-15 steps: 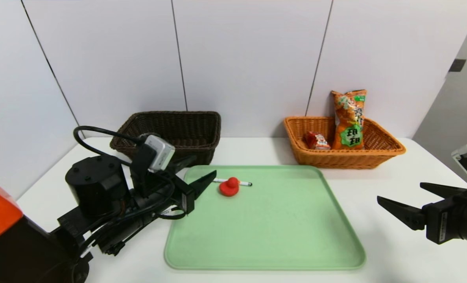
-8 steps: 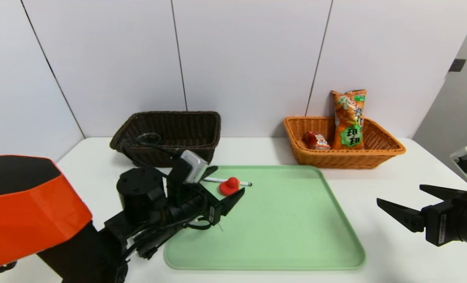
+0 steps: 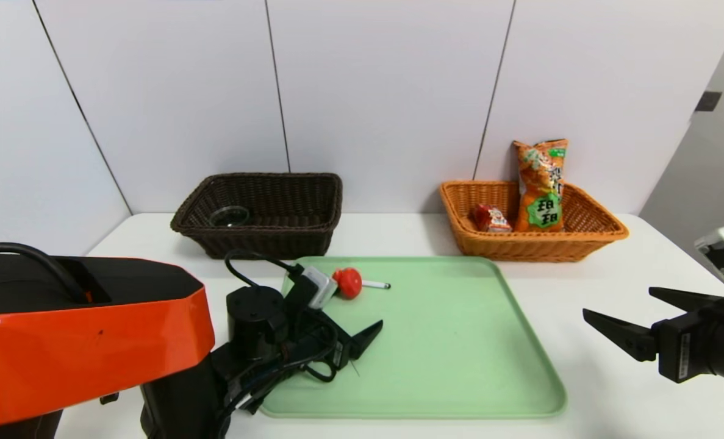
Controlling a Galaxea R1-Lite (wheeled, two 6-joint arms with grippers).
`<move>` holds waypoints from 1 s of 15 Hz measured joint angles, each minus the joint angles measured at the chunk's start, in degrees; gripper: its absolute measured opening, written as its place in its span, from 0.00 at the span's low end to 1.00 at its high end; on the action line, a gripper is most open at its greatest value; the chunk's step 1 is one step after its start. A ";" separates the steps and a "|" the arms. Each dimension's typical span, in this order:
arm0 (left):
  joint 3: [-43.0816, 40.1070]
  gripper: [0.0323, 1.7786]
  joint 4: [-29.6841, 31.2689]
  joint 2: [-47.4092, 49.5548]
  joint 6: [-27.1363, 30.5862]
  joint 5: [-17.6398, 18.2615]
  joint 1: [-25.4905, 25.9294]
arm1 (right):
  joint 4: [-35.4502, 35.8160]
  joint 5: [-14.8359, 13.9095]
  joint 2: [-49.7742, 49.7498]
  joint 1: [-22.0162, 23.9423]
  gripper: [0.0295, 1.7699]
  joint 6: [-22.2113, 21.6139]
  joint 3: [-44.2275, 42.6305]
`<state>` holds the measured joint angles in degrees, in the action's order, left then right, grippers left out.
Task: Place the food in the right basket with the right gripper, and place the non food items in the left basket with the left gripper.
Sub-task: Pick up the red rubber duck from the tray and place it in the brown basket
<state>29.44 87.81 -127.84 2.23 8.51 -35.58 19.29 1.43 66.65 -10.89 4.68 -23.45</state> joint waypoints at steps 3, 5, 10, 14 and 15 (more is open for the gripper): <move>1.06 0.92 -0.02 -1.49 0.00 0.00 1.30 | 0.02 0.02 0.22 0.00 0.97 0.00 0.20; 1.21 0.93 -0.16 -1.67 0.02 0.13 1.85 | 0.02 0.06 0.33 0.00 0.97 0.00 0.30; 0.71 0.94 -1.45 1.72 0.05 0.48 2.65 | 0.02 -0.02 0.63 -0.29 0.97 0.16 0.85; 2.08 0.95 -0.96 3.51 0.13 -0.16 2.54 | 0.02 -0.05 0.59 -0.90 0.97 0.17 1.46; 2.58 0.95 -0.90 3.89 0.16 -1.01 2.46 | 0.00 -0.05 0.59 -0.93 0.97 0.35 1.52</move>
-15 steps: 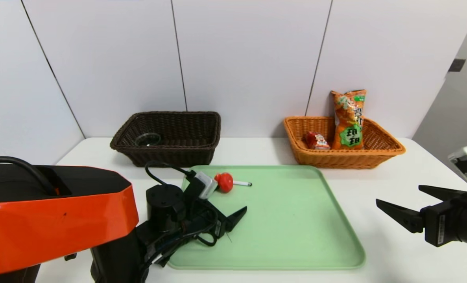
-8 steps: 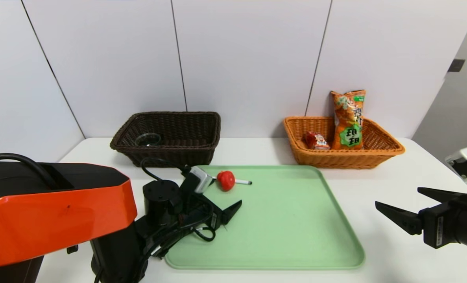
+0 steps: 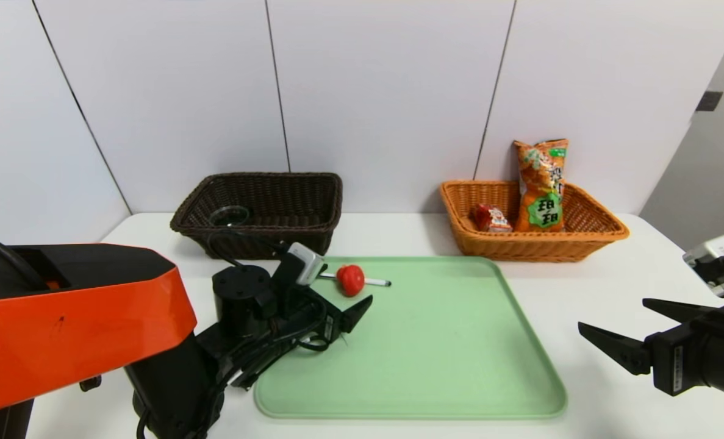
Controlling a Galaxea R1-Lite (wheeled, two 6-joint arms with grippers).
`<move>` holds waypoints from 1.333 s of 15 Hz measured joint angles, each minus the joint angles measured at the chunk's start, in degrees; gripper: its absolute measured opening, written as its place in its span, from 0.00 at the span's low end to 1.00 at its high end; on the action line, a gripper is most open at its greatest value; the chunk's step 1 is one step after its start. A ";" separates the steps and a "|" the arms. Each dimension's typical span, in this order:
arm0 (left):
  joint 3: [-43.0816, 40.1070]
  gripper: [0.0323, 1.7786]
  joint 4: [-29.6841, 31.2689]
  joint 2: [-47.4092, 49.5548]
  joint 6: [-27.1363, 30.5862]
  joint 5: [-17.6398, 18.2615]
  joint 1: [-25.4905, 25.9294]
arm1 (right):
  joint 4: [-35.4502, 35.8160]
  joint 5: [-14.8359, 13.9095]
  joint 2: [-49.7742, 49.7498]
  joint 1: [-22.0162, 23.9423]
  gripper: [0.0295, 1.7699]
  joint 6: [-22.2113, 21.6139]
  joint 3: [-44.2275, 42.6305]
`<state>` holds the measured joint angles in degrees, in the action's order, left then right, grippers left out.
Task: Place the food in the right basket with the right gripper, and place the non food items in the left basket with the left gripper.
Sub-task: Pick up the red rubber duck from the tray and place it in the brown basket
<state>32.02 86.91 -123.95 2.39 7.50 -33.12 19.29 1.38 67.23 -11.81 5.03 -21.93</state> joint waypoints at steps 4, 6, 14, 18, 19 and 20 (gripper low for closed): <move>1.24 0.95 0.16 0.67 -4.40 -2.54 -1.08 | 0.00 -0.01 -0.06 -0.56 0.97 0.17 0.24; 1.49 0.95 0.17 0.46 -5.06 -3.86 -1.55 | 0.00 -0.06 -0.10 -0.61 0.97 0.11 0.38; 2.47 0.95 0.24 -2.43 -5.00 -4.22 -1.66 | 0.02 -0.06 -0.09 -0.63 0.97 0.02 0.46; 4.05 0.95 0.27 -3.55 -4.91 -4.19 -1.60 | 0.00 -0.09 0.00 -0.63 0.97 -0.11 0.46; 4.13 0.95 0.27 -3.83 -4.92 -4.19 -1.60 | 0.02 -0.06 0.05 -0.63 0.97 -0.16 0.46; 4.16 0.95 0.27 -4.11 -4.95 -4.19 -1.60 | 0.02 -0.06 0.07 -0.63 0.97 -0.18 0.46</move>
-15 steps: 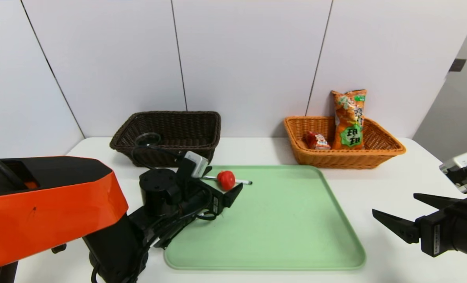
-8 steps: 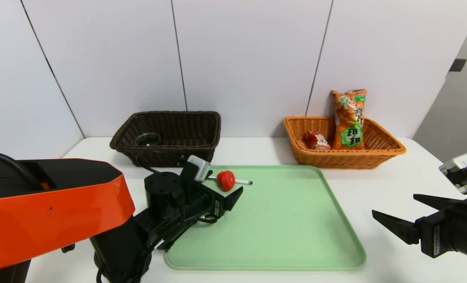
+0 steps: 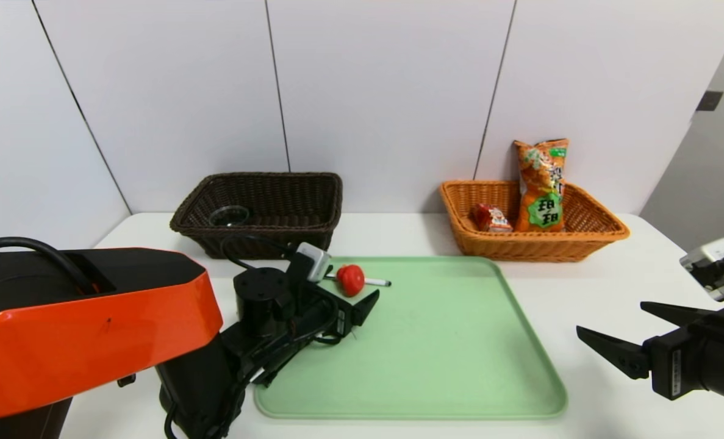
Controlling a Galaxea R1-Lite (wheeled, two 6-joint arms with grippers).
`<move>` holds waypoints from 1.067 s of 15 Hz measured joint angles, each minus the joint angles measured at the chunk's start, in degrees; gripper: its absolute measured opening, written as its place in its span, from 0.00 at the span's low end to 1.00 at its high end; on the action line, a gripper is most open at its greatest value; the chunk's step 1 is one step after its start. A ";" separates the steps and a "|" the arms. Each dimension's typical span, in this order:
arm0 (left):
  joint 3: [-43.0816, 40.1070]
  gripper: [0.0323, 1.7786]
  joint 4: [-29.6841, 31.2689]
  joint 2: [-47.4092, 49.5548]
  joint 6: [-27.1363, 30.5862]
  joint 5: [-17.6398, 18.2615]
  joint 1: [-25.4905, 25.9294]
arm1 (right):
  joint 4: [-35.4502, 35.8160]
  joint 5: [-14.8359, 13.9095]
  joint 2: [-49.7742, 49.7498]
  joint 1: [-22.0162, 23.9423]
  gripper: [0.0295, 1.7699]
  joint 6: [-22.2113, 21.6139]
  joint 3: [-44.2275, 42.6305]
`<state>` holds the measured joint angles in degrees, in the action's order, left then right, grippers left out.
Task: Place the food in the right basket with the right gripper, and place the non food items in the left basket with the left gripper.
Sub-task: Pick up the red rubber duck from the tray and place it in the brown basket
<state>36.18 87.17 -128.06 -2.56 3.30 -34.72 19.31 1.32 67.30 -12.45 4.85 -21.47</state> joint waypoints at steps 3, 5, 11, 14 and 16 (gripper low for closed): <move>0.11 0.95 0.01 -0.71 0.02 0.02 0.07 | -0.02 0.02 0.06 -0.01 0.97 0.00 0.05; 0.55 0.95 0.01 -0.96 -0.02 -0.04 0.18 | -0.02 0.02 0.09 -0.01 0.97 0.02 0.28; 0.94 0.48 -0.05 -0.66 -0.27 -0.15 0.27 | 0.04 0.06 0.09 -0.01 0.97 -0.01 0.99; 0.74 0.35 -0.02 0.00 -0.28 -0.15 0.27 | 0.01 0.05 0.06 -0.01 0.97 -0.01 1.21; 0.61 0.34 -0.05 0.80 -0.28 -0.09 0.27 | 0.04 0.05 0.04 -0.01 0.97 0.00 1.49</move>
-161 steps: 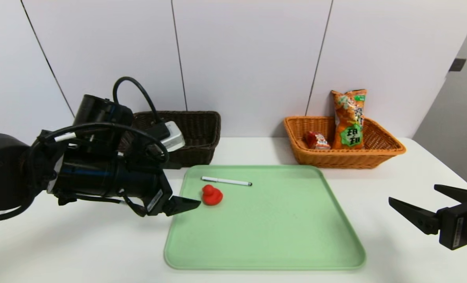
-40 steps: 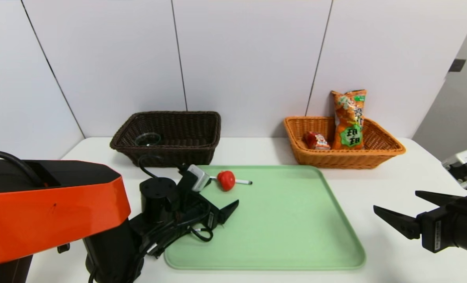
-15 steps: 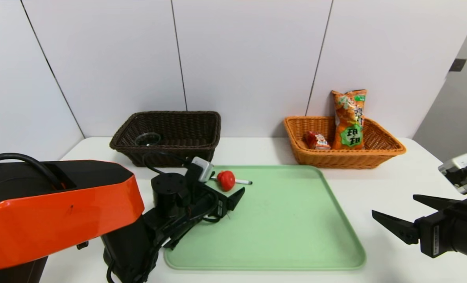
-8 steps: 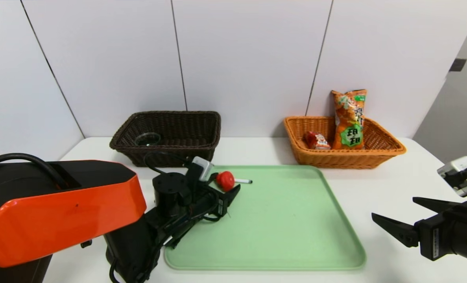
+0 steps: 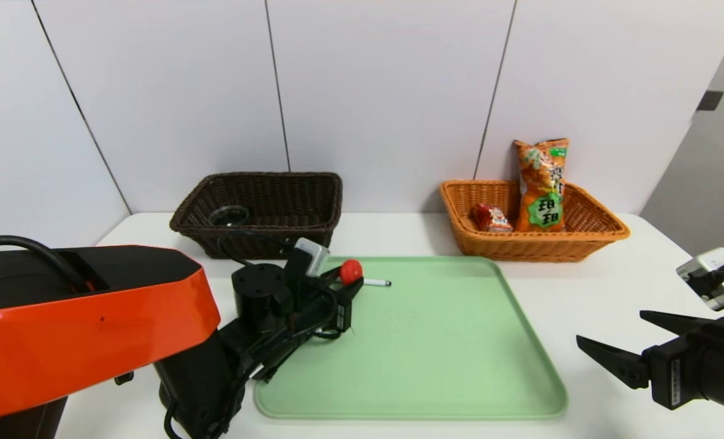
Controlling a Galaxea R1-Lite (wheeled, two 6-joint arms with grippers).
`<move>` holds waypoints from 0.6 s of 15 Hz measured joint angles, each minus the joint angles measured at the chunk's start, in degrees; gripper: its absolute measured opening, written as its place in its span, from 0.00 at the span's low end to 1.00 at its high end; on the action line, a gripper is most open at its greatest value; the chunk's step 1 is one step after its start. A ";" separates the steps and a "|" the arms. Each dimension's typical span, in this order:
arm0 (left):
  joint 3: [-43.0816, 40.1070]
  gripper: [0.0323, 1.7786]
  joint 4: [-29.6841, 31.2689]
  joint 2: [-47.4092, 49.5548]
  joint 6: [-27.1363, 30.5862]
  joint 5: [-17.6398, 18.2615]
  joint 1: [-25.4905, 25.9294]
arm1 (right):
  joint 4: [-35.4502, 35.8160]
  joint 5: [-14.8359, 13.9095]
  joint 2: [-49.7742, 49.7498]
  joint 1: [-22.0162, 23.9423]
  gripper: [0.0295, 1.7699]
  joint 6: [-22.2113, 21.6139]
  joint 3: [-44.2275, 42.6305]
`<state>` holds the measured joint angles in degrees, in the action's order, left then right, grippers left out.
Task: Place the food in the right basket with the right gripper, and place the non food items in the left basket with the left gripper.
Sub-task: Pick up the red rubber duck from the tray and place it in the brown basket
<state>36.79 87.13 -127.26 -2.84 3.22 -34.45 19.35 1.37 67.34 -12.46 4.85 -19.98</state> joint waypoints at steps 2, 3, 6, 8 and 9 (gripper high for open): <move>-0.11 0.33 0.00 1.79 0.04 0.00 -0.06 | 0.02 0.00 -0.06 0.00 0.97 0.00 0.41; -0.22 0.33 0.05 3.13 0.06 0.02 -0.06 | 0.02 0.01 -0.06 0.00 0.97 -0.01 0.59; -1.55 0.31 0.05 8.57 0.01 0.16 -0.09 | 0.05 0.01 -0.11 0.00 0.97 0.10 0.83; -2.10 0.31 0.05 12.65 0.06 0.33 0.28 | 0.02 0.01 -0.17 -0.10 0.97 0.10 0.89; -1.93 0.31 0.06 14.34 0.10 0.55 1.57 | 0.02 0.01 -0.20 -0.22 0.97 0.11 0.94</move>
<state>34.87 87.19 -112.92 -2.74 3.77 -32.88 19.37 1.38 67.15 -12.68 4.96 -19.04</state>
